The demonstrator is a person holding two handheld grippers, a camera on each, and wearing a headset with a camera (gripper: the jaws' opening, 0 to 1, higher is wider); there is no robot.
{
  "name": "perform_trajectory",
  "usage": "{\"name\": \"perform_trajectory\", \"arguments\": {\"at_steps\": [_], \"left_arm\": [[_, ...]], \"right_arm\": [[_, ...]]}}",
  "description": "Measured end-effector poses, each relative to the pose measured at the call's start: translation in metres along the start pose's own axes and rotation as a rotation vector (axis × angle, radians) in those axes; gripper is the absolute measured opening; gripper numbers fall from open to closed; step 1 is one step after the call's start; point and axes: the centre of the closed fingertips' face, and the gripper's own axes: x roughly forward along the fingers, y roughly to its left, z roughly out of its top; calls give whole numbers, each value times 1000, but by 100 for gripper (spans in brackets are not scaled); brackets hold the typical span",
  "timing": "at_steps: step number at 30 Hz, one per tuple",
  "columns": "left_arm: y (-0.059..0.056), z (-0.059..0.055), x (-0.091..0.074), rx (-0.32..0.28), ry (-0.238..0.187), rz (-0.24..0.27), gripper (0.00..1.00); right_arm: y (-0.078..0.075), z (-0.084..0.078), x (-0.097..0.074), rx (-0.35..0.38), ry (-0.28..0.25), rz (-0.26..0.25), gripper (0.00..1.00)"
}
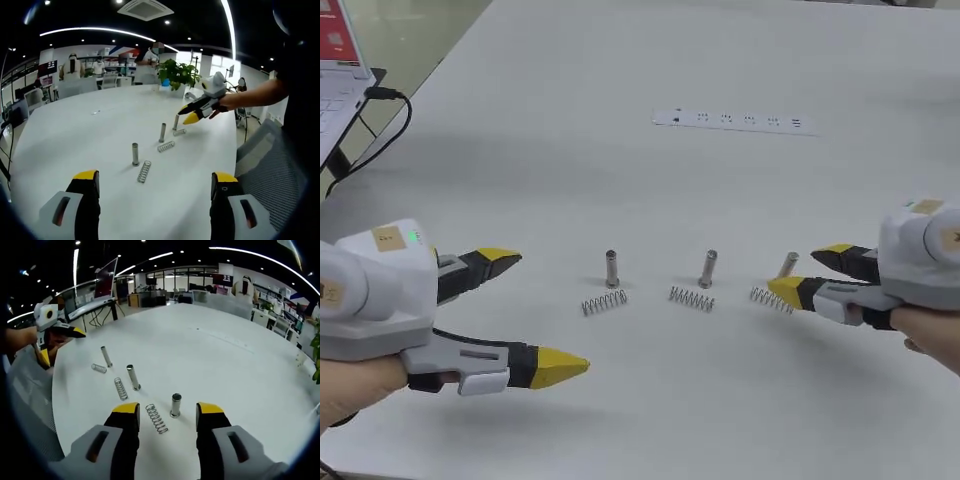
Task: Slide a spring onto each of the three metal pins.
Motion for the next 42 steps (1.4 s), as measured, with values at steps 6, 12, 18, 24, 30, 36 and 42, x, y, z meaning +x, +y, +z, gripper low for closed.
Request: {"name": "perform_trajectory", "arguments": {"at_steps": [6,12,18,24,30,36,42], "left_arm": [[0,0,1,1,3,-1,89],[-1,1,2,6,8,-3,89],[0,2,2,4,5,-4,89],[-1,3,3,8,5,-7,89],[-2,3,3,8,6,-10,89],[-3,3,3,9,6,-11,89],[-3,3,2,9,7,-10,89]], "right_arm": [[3,0,-5,-25,-8,3,46],[4,-3,-8,-48,-2,10,47],[6,-3,-12,-53,-5,13,46],[5,-6,-14,-62,4,17,45],[6,-9,-15,-60,6,20,45],[8,-11,-16,-67,12,26,44],[12,-13,-17,-73,19,36,42]]}}
